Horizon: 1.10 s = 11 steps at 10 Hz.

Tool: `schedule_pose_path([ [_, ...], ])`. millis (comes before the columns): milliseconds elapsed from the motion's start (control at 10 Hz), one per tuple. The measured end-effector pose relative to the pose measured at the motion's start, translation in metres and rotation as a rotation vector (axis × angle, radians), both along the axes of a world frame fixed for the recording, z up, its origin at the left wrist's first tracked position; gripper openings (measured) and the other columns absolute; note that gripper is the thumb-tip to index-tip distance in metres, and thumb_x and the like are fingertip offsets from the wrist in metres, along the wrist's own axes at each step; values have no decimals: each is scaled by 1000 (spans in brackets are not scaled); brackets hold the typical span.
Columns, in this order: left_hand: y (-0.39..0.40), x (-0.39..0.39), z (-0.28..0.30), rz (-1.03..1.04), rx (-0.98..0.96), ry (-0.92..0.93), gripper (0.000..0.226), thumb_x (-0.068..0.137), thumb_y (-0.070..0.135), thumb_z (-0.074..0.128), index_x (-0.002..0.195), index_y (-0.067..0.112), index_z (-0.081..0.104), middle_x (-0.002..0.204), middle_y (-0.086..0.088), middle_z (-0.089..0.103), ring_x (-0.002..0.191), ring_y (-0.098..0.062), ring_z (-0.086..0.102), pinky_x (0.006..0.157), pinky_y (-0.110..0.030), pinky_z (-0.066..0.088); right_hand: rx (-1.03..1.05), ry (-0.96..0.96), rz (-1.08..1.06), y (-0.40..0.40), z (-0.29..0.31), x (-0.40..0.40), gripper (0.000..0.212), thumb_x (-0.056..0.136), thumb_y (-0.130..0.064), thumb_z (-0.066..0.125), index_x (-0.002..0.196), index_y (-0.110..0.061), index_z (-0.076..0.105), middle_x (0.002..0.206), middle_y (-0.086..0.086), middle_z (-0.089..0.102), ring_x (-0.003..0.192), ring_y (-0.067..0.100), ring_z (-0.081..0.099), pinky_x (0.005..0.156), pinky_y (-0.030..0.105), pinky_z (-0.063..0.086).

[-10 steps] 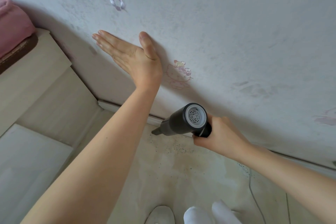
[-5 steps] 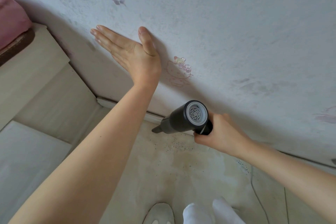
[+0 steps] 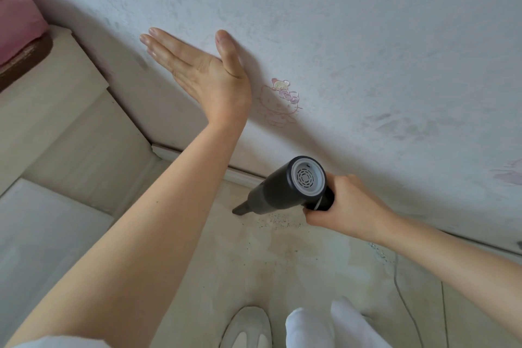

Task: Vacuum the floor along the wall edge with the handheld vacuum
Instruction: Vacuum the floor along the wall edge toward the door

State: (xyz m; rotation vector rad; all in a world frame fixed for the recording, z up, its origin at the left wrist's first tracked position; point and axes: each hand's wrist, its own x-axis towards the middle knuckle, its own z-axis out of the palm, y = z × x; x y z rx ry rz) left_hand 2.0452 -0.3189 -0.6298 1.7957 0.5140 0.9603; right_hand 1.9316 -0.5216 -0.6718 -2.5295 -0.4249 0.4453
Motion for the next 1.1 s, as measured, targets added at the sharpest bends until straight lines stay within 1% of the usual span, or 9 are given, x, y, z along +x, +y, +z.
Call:
schedule_pose_path([
  [100,1,0,1,1,6,0,102,84,61,22,151,-10,-3,160,-27,-8,151,-34,-6,114,-24,-7,17,-6,-11,-1,-1,0,22,61,-35,66,70,-38,47,59,-2,56,56,18,52,52,37,47],
  [200,0,-1,1,3,10,-7,111,85,75,21,152,-10,-3,161,-27,-8,151,-34,-6,114,-24,-7,24,3,-8,-1,-3,0,21,61,-33,67,72,-33,49,60,0,57,57,18,53,53,37,47],
  [300,-1,-1,0,-7,16,-31,122,73,84,6,152,-10,-3,161,-27,-9,151,-34,-7,114,-25,-7,43,43,-4,-3,-4,-2,19,61,-33,67,72,-31,51,62,1,59,54,16,50,53,35,46],
  [500,0,-1,-1,-15,16,-20,120,78,84,12,152,-10,-4,161,-26,-10,150,-33,-7,112,-20,-9,58,76,30,-6,-3,-2,20,58,-36,65,70,-31,51,64,3,59,57,20,51,54,38,47],
  [600,0,0,-1,-15,23,-23,121,75,83,6,151,-10,-3,160,-27,-9,150,-34,-7,112,-18,-10,51,97,55,-5,-1,-2,19,59,-34,66,67,-36,49,60,-2,55,50,10,43,52,36,45],
  [700,0,0,-2,-14,20,-15,118,80,83,13,152,-10,-3,160,-27,-10,150,-34,-7,110,-15,-12,34,78,45,-3,-1,-2,20,59,-34,66,67,-37,48,61,1,56,50,9,42,52,36,46],
  [800,0,0,-1,-6,25,-18,121,74,83,6,151,-10,-3,160,-27,-9,150,-35,-6,113,-22,-8,38,45,20,1,-3,0,20,60,-33,66,70,-34,49,61,1,58,52,15,48,53,37,47],
  [900,0,0,-1,-6,25,-8,117,82,82,16,152,-10,-3,160,-27,-9,150,-34,-7,113,-23,-7,49,28,7,5,-6,1,21,61,-32,67,73,-32,50,62,1,60,57,19,55,54,39,48],
  [1100,0,0,0,5,33,-37,120,75,81,5,151,-11,-1,160,-28,-7,150,-36,-4,110,-13,-12,57,33,56,8,-7,-1,23,63,-32,68,71,-36,47,64,-1,61,59,18,56,55,38,47],
])
